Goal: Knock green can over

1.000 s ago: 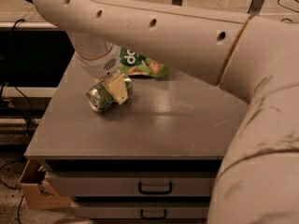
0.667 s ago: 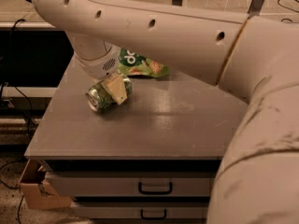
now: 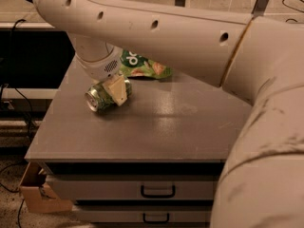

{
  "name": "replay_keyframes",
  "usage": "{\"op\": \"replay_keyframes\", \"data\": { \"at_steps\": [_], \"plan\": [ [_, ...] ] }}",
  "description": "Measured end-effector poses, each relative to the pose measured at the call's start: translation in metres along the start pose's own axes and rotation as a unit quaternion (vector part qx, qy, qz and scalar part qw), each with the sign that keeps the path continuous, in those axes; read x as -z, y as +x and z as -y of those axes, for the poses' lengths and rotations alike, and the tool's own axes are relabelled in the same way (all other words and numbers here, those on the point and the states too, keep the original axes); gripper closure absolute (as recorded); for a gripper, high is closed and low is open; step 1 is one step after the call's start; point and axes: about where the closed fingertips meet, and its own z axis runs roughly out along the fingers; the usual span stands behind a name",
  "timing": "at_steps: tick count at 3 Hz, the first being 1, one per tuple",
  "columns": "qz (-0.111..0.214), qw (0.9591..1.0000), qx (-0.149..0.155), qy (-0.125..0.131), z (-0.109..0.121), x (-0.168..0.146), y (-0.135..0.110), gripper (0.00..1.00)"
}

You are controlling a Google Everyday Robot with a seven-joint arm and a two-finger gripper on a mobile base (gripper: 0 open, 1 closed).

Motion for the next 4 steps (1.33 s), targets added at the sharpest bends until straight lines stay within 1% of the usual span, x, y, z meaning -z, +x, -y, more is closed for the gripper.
{"op": "replay_keyframes", "data": {
  "at_steps": [1,2,3,4],
  "plan": [
    [0.000,1.0000,0.000,0.002,0.001,-0.001,0.000,0.00],
    [0.000,1.0000,0.000,0.002,0.001,-0.001,0.000,0.00],
    [0.008,0.9999,-0.006,0.007,0.002,0.004,0.003,0.00],
    [0.019,0.9987,-0.033,0.032,-0.006,0.035,0.021,0.00]
  ]
}}
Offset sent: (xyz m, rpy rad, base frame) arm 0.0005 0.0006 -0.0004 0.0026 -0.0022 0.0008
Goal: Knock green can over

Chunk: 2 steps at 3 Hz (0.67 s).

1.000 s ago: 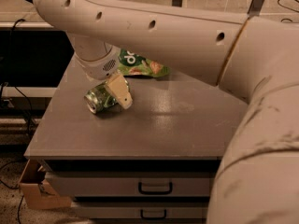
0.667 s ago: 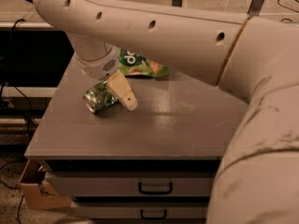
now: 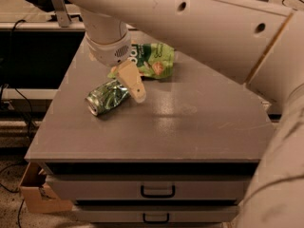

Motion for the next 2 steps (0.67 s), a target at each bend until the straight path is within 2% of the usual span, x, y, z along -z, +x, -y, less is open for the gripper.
{"op": "replay_keyframes", "data": {
  "at_steps": [1,2],
  "plan": [
    [0.003,0.9992,-0.037,0.012,-0.0148,0.0249,0.0253,0.00],
    [0.003,0.9991,-0.039,0.013,-0.0153,0.0265,0.0270,0.00]
  ]
}}
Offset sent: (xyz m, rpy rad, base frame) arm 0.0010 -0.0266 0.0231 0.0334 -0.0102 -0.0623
